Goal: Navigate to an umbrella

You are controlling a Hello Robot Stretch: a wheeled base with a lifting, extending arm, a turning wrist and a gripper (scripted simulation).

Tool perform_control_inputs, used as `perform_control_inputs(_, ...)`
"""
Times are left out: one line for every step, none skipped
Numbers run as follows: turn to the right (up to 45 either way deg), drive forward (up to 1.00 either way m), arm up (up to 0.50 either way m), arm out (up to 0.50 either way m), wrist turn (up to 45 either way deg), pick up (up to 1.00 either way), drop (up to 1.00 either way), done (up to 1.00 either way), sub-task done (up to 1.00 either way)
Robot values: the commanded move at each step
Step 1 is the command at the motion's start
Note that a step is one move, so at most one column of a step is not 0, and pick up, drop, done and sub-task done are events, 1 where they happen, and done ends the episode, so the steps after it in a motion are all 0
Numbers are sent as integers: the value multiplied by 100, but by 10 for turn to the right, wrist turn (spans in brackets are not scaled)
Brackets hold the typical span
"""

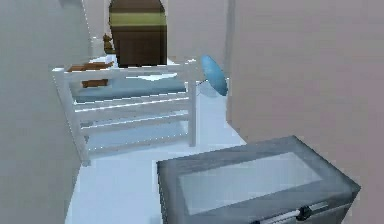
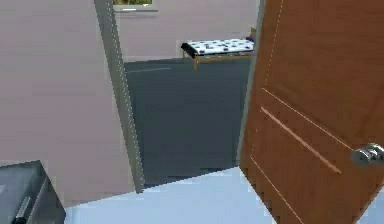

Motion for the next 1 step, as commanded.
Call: perform_control_inputs(-450, 0, 0, 0, 0, 0, 0, 0, 0)
